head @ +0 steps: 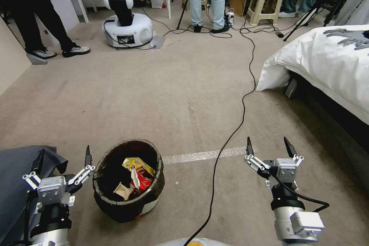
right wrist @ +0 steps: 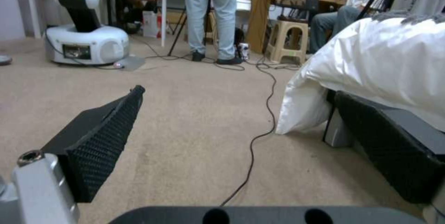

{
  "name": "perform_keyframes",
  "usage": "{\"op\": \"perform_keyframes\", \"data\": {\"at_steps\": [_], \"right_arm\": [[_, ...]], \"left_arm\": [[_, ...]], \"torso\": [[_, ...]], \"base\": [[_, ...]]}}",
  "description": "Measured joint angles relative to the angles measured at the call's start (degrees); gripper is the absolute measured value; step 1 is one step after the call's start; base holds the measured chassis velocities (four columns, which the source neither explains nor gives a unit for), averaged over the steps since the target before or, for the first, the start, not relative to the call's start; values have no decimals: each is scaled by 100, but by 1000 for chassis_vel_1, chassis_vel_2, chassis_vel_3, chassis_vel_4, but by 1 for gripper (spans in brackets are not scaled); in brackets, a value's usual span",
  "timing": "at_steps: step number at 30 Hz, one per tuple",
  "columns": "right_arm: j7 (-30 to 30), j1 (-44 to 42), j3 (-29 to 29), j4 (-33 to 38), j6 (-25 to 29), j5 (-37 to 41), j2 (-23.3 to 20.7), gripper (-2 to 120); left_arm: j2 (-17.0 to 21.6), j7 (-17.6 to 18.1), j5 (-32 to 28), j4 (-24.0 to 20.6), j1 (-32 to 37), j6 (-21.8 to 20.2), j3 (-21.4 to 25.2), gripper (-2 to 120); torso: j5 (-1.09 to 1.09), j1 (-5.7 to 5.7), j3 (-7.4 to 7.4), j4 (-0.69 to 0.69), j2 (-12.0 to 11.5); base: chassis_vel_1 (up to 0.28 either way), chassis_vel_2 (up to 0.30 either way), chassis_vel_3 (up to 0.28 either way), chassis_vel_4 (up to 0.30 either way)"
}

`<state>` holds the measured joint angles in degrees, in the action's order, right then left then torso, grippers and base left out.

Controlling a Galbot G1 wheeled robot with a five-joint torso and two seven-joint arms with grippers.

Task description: Pick up the trash bin, then pick up the garbage from the floor and place it into the trash bin.

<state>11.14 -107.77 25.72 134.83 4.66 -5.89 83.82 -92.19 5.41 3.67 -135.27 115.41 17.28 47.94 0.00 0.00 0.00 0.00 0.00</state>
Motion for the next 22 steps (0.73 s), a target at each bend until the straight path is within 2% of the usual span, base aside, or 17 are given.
{"op": "perform_keyframes", "data": {"at_steps": [22], "right_arm": [[2, 5, -1, -5, -9, 5, -4, 100]], "left_arm": [[5, 3, -14, 6, -5, -28, 3, 100]], "torso": [[0, 0, 0, 0, 0]], "base": [[0, 0, 0, 0]]}}
